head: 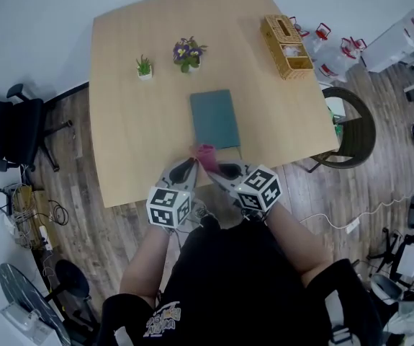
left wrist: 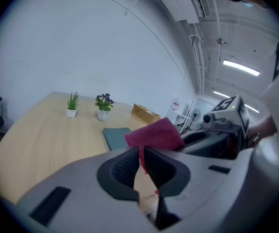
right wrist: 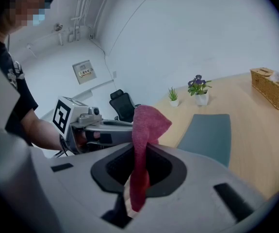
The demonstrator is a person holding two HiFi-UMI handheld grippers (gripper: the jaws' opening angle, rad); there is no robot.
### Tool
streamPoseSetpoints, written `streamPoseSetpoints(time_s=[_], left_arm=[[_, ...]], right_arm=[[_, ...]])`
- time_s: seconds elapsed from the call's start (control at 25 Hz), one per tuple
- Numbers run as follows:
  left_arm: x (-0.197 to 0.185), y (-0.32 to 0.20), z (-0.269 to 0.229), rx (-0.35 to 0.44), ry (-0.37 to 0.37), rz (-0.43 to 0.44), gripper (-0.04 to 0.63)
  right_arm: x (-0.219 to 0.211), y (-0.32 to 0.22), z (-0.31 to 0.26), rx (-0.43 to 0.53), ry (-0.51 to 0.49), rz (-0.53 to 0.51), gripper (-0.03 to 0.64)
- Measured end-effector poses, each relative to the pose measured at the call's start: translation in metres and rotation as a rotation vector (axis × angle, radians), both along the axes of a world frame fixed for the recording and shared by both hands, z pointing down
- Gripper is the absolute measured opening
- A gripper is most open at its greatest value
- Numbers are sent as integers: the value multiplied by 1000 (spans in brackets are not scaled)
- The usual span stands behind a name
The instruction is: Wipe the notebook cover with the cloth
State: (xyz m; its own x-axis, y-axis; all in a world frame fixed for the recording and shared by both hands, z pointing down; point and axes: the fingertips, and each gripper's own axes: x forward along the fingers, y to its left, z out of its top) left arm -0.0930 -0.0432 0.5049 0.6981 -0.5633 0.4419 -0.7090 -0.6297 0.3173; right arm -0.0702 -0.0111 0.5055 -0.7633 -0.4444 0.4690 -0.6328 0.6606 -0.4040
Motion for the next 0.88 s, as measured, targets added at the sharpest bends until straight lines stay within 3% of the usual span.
streamPoseSetpoints(time_s=[0.28, 0.68, 0.88], left_arm=[[39, 45, -7, 16, -23, 9, 23], [116, 129, -30, 59, -35, -124, 23], [141, 182, -33, 64, -66, -183, 23]], right_arm=[[50, 30, -19, 41, -28, 34, 57], [139, 107, -40, 103, -83, -37, 57], [164, 146, -41, 107, -117, -92, 57]])
